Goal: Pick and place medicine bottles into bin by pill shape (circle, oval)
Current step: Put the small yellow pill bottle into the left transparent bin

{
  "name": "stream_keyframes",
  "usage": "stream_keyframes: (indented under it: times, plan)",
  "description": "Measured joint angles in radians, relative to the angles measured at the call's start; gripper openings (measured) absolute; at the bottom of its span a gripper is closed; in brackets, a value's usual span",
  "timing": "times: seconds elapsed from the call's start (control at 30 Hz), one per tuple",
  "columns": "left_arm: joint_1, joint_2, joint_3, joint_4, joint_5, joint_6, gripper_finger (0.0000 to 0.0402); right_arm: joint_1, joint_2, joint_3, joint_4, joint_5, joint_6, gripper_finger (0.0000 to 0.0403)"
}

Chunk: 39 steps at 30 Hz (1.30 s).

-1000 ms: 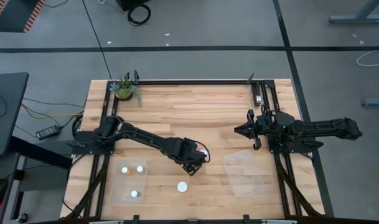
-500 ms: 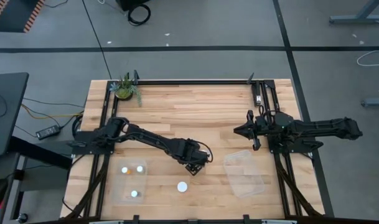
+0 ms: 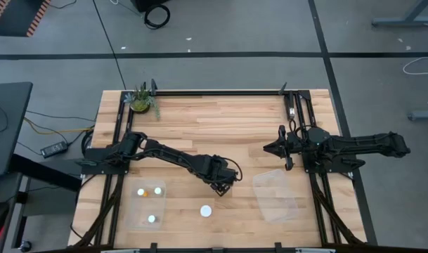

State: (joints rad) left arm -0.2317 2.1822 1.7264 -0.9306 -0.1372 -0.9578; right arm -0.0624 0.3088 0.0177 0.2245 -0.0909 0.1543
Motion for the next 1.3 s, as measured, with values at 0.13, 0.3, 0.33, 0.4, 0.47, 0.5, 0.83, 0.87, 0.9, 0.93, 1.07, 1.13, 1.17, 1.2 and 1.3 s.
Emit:
stream_keyframes:
  times: [0.13, 0.3, 0.33, 0.4, 0.47, 0.5, 0.83, 0.87, 0.9, 0.93, 1.07, 1.13, 1.17, 1.2, 1.3]
  plan:
    - [0.0, 0.0, 0.0, -0.002, -0.001, 0.001, 0.0157, 0.0, 0.0, 0.0, -0.001, 0.0, 0.0, 0.0047]
    - [-0.001, 0.0, 0.0, -0.001, -0.001, 0.002, 0.0133, 0.0, 0.0, 0.0, -0.005, 0.0, 0.0, 0.0047]
    - [-0.001, 0.0, 0.0, -0.002, -0.001, 0.002, 0.0128, 0.0, 0.0, 0.0, -0.005, 0.0, 0.0, 0.0047]
    - [-0.001, 0.0, 0.0, -0.002, -0.001, 0.017, 0.0119, 0.0, 0.0, 0.0, -0.005, 0.0, 0.001, 0.0047]
    - [-0.001, 0.0, 0.0, -0.002, -0.003, 0.028, 0.0113, 0.0, 0.0, 0.0, -0.005, 0.0, 0.0, 0.0047]
    - [-0.001, 0.0, 0.0, -0.002, -0.003, 0.028, 0.0112, 0.0, 0.0, 0.0, -0.005, 0.0, 0.0, 0.0047]
    - [-0.027, -0.002, 0.001, 0.0, 0.051, 0.028, 0.0121, 0.0, 0.0, 0.0, -0.005, 0.0, 0.001, 0.0047]
    - [-0.034, -0.003, 0.001, -0.001, 0.068, 0.026, 0.0118, 0.0, 0.0, 0.0, -0.005, 0.0, 0.001, 0.0047]
    - [-0.043, -0.003, 0.002, 0.0, 0.077, 0.02, 0.0116, 0.0, 0.0, 0.0, -0.005, 0.0, 0.001, 0.0047]
    - [-0.051, -0.003, 0.002, 0.0, 0.082, 0.009, 0.0114, 0.0, 0.0, 0.0, -0.005, 0.0, 0.0, 0.0047]
    - [-0.083, -0.004, 0.002, 0.0, 0.105, -0.017, 0.0116, 0.0, 0.0, 0.0, -0.006, 0.0, 0.001, 0.0047]
    - [-0.094, -0.005, 0.002, -0.001, 0.121, -0.026, 0.012, 0.0, 0.0, 0.0, -0.006, 0.0, 0.0, 0.0047]
    - [-0.098, -0.005, 0.003, -0.001, 0.132, -0.026, 0.0121, 0.0, 0.0, 0.0, -0.006, 0.0, 0.0, 0.0047]
    - [-0.101, -0.005, 0.002, -0.001, 0.142, -0.03, 0.0121, 0.0, 0.0, 0.0, -0.006, 0.0, 0.001, 0.0047]
    - [-0.114, -0.018, 0.002, -0.012, 0.152, -0.053, 0.0117, 0.0, 0.0, 0.0, -0.006, 0.0, 0.0, 0.0047]
